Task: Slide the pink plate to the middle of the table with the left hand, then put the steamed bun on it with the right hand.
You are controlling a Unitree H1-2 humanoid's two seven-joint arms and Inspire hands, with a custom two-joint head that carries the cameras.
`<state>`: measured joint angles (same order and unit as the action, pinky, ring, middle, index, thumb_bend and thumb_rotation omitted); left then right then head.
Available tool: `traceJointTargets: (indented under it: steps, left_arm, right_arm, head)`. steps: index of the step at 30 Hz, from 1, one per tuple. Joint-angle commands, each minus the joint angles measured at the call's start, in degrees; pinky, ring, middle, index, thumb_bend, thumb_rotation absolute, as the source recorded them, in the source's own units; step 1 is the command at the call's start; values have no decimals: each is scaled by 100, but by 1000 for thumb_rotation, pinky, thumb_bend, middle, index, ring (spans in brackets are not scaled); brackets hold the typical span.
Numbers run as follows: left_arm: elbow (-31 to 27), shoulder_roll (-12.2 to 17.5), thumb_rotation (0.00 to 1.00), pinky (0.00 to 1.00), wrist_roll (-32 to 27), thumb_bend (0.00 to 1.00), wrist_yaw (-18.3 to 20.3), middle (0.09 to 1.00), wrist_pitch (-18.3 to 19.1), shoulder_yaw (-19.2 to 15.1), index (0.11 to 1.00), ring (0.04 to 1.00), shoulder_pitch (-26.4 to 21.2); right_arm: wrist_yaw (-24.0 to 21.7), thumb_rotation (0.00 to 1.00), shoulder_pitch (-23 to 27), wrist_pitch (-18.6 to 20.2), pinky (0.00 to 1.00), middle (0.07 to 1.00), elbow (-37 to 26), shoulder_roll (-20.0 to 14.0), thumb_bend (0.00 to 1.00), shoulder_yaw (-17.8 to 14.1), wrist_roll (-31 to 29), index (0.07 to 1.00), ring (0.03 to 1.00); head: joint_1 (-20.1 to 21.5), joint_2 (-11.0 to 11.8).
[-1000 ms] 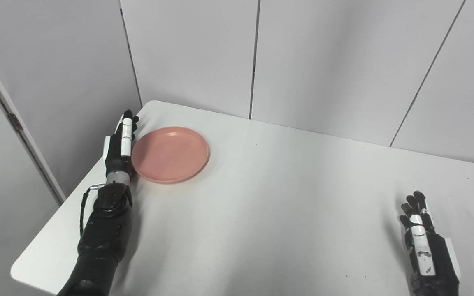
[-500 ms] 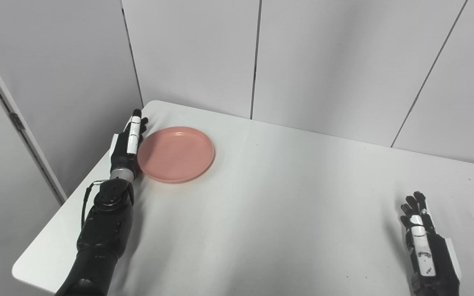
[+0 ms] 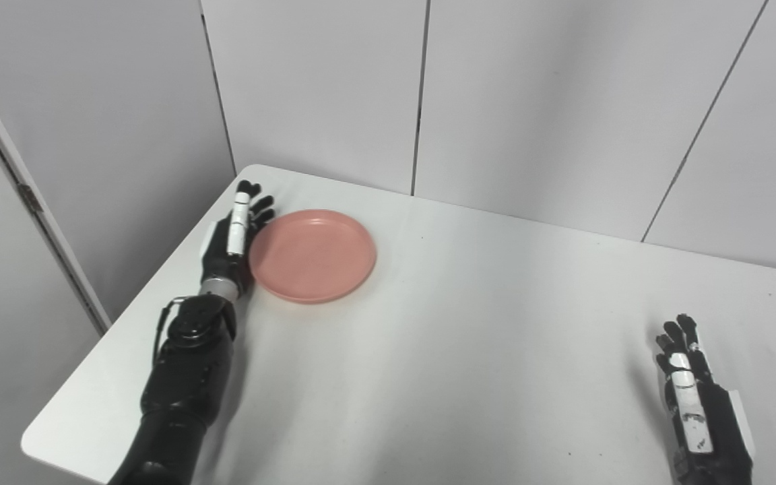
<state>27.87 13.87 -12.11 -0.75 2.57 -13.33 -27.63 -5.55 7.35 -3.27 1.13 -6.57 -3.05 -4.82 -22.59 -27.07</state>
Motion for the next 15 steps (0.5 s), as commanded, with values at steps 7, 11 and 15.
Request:
traceJointTargets:
  steps: [7, 11, 15]
  left_arm:
    - [-227, -255, 1000, 995, 212, 790, 397, 898, -19, 612, 908, 943, -10]
    - [-320, -445, 1000, 1000, 244, 769, 348, 889, -118, 720, 904, 935, 29]
    - [-504, -653, 1000, 989, 331, 747, 331, 893, -132, 864, 906, 929, 124]
  right_arm:
    - [37, 882, -104, -254, 1000, 974, 36, 57, 481, 32, 75, 993, 974]
    - [61, 878, -87, -265, 971, 963, 21, 82, 483, 42, 127, 982, 958]
    - [98, 885, -89, -179, 991, 973, -55, 110, 497, 72, 237, 987, 970]
  head:
    - [87, -37]
    - [163, -62]
    - [249, -73]
